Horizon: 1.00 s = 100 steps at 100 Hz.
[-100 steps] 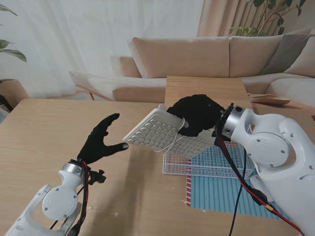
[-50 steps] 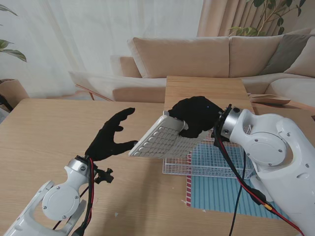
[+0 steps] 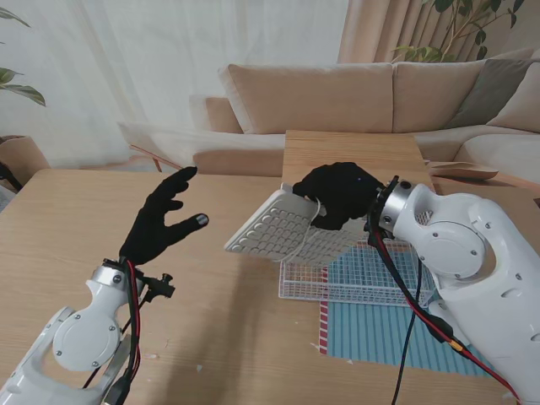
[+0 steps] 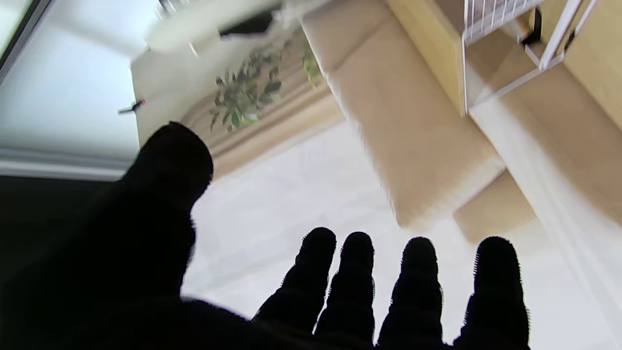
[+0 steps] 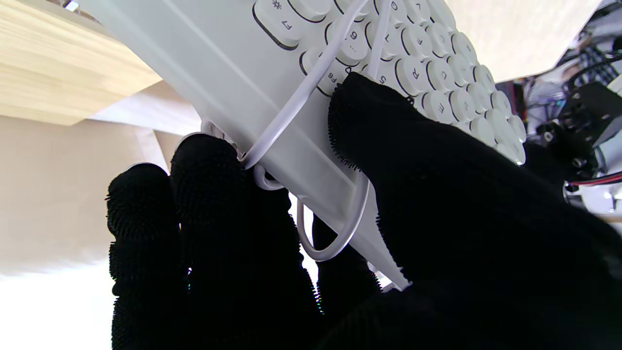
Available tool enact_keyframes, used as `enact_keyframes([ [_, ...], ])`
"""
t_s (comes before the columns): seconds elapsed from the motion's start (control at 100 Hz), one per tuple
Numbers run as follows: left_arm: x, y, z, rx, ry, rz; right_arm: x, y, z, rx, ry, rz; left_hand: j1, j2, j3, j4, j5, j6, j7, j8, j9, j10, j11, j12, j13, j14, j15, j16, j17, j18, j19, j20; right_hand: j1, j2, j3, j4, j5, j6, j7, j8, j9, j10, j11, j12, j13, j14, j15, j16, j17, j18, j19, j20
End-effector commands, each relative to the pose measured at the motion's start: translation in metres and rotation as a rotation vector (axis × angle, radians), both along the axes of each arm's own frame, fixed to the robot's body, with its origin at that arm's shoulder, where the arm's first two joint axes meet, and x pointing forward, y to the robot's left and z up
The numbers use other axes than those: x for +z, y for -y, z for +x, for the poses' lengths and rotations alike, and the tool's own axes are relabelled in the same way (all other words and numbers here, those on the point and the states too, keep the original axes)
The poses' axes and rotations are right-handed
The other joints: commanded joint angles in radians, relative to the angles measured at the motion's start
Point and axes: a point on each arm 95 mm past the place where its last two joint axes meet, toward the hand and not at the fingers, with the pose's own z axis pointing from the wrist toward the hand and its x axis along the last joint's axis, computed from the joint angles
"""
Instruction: Unroll the mouse pad and set up the keyboard and mouse from the tabletop organizer
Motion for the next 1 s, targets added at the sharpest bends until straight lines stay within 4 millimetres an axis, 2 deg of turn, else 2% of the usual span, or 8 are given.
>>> enact_keyframes([
  [0.0, 0.002, 0.006, -0.005, -0.044, -0.012, 0.019, 0.006, -0.004, 0.000, 0.007, 0.008, 0.005, -0.031, -0.051, -0.036, -0.025, -0.010, 0.011, -0.040, -0.021, -0.003, 0.003, -0.046, -0.031, -0.033, -0.019, -0.027, -0.017, -0.016, -0.009, -0.043, -0.025, 0.112, 0.066, 0.177, 0.070, 0.056, -0.059, 0.109, 0.049, 0.026, 0.021, 0.074, 0.028, 0.035, -0.027, 0.022, 0.016, 0.003, -0.017, 0.003, 0.028],
  [0.18, 0.001, 0.018, -0.010, -0.131, -0.032, 0.089, 0.007, -0.004, 0.000, 0.009, 0.010, 0.000, -0.032, -0.125, -0.033, -0.026, -0.022, 0.026, -0.080, -0.042, -0.017, 0.005, -0.097, -0.045, -0.042, -0.015, -0.055, -0.015, -0.007, 0.007, -0.066, -0.021, 0.111, 0.066, 0.176, 0.070, 0.056, -0.060, 0.108, 0.049, 0.026, 0.022, 0.074, 0.027, 0.036, -0.027, 0.021, 0.016, 0.004, -0.018, 0.003, 0.029],
  [0.21, 0.001, 0.020, -0.010, -0.138, -0.030, 0.105, 0.008, -0.004, 0.000, 0.010, 0.010, 0.000, -0.042, -0.146, 0.003, -0.029, -0.020, 0.027, -0.081, -0.043, -0.015, 0.005, -0.108, -0.039, -0.042, -0.014, -0.059, -0.008, -0.001, 0.011, -0.073, -0.016, 0.111, 0.067, 0.176, 0.070, 0.056, -0.060, 0.108, 0.049, 0.026, 0.021, 0.074, 0.027, 0.036, -0.027, 0.020, 0.016, 0.005, -0.019, 0.003, 0.029],
  [0.43, -0.001, 0.033, -0.011, -0.177, -0.039, 0.167, 0.009, -0.004, -0.002, 0.019, 0.013, -0.004, -0.018, -0.211, 0.072, -0.037, -0.036, 0.029, -0.077, -0.041, -0.020, 0.000, -0.127, -0.026, -0.040, -0.007, -0.065, -0.002, 0.005, 0.022, -0.082, -0.010, 0.110, 0.068, 0.174, 0.070, 0.056, -0.062, 0.108, 0.049, 0.027, 0.021, 0.073, 0.027, 0.037, -0.029, 0.020, 0.016, 0.007, -0.018, 0.002, 0.030],
  [0.57, 0.000, 0.041, -0.009, -0.185, -0.042, 0.212, 0.010, -0.007, -0.002, 0.035, 0.008, -0.003, 0.017, -0.194, 0.096, -0.031, -0.033, 0.027, -0.064, -0.036, -0.013, 0.008, -0.117, -0.017, -0.021, 0.006, -0.050, 0.004, 0.027, 0.024, -0.065, -0.004, 0.112, 0.067, 0.173, 0.070, 0.055, -0.061, 0.107, 0.049, 0.027, 0.021, 0.073, 0.027, 0.036, -0.028, 0.019, 0.016, 0.007, -0.018, 0.002, 0.031],
  [0.66, 0.000, 0.047, -0.008, -0.191, -0.046, 0.214, 0.011, -0.010, -0.004, 0.050, 0.007, -0.006, 0.041, -0.171, 0.102, -0.025, -0.020, 0.015, -0.031, -0.019, -0.007, 0.010, -0.077, 0.002, -0.001, 0.010, -0.028, 0.013, 0.034, 0.025, -0.034, 0.001, 0.111, 0.067, 0.173, 0.070, 0.056, -0.062, 0.107, 0.048, 0.027, 0.020, 0.073, 0.026, 0.037, -0.028, 0.019, 0.017, 0.007, -0.018, 0.002, 0.031],
  [0.79, -0.002, 0.054, -0.007, -0.183, -0.062, 0.208, 0.013, -0.014, -0.005, 0.069, 0.003, -0.003, 0.095, -0.143, 0.143, -0.008, 0.047, 0.025, 0.026, 0.010, 0.013, 0.032, 0.068, 0.055, 0.079, 0.033, 0.030, 0.037, 0.064, 0.036, 0.028, 0.015, 0.110, 0.066, 0.173, 0.070, 0.056, -0.061, 0.108, 0.048, 0.027, 0.019, 0.073, 0.026, 0.036, -0.027, 0.018, 0.017, 0.006, -0.019, 0.001, 0.032],
  [0.99, -0.010, 0.061, -0.006, -0.167, -0.115, 0.204, 0.010, -0.020, -0.007, 0.094, -0.010, -0.003, 0.152, -0.094, 0.214, 0.005, 0.137, 0.048, 0.086, 0.045, 0.144, 0.071, 0.150, 0.085, 0.215, 0.074, 0.126, 0.082, 0.123, 0.039, 0.127, 0.060, 0.109, 0.067, 0.174, 0.070, 0.056, -0.065, 0.108, 0.049, 0.028, 0.016, 0.072, 0.027, 0.035, -0.030, 0.017, 0.017, 0.003, -0.025, 0.000, 0.033],
])
